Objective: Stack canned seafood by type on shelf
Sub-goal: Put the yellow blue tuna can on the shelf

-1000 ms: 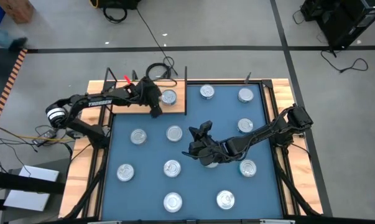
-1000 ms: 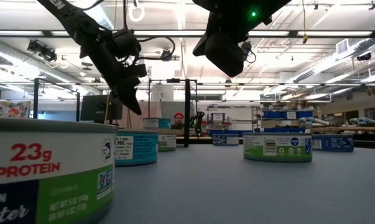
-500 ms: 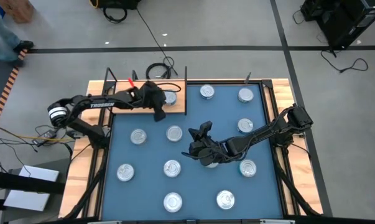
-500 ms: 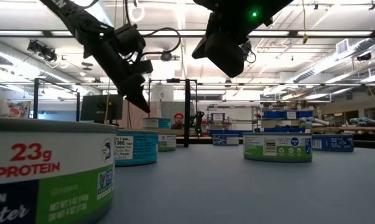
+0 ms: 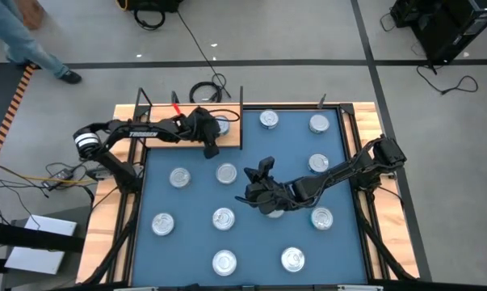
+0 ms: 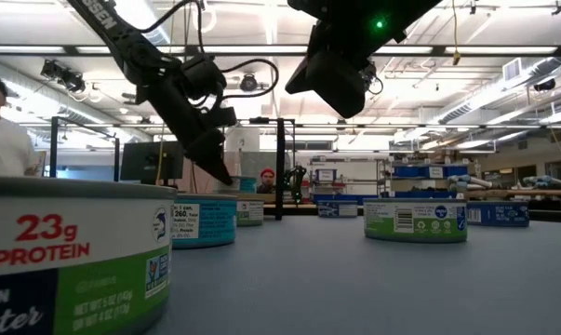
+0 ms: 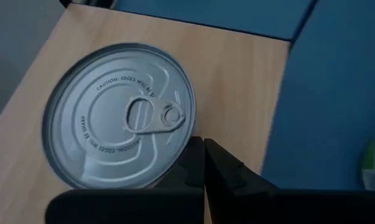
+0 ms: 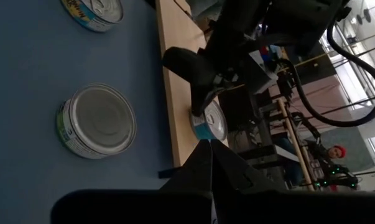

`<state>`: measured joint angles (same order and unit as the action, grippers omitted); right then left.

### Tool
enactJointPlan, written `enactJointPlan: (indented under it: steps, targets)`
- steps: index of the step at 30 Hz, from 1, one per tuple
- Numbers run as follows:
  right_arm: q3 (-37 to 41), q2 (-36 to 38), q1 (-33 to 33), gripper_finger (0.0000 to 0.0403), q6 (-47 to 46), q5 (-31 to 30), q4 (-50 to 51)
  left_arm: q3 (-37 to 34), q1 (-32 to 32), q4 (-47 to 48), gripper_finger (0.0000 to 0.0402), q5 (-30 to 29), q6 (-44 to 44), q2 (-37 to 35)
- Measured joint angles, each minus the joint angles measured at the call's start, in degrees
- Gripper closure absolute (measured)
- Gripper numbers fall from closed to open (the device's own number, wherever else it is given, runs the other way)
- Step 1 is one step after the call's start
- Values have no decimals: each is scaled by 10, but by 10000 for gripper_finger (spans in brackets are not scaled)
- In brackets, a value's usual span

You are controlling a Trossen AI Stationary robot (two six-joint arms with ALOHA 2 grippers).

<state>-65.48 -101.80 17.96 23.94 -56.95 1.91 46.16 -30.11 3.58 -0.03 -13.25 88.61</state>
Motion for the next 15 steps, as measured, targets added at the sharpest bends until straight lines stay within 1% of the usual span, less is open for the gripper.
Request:
enactJointPlan:
  steps: [10,15]
  targets:
    - [0,0,0,399,-1,0,2,0,-23,-49,401,-4,1,36]
    - [0,0,0,399,-2,0,3,1,-26,-51,401,-5,0,32]
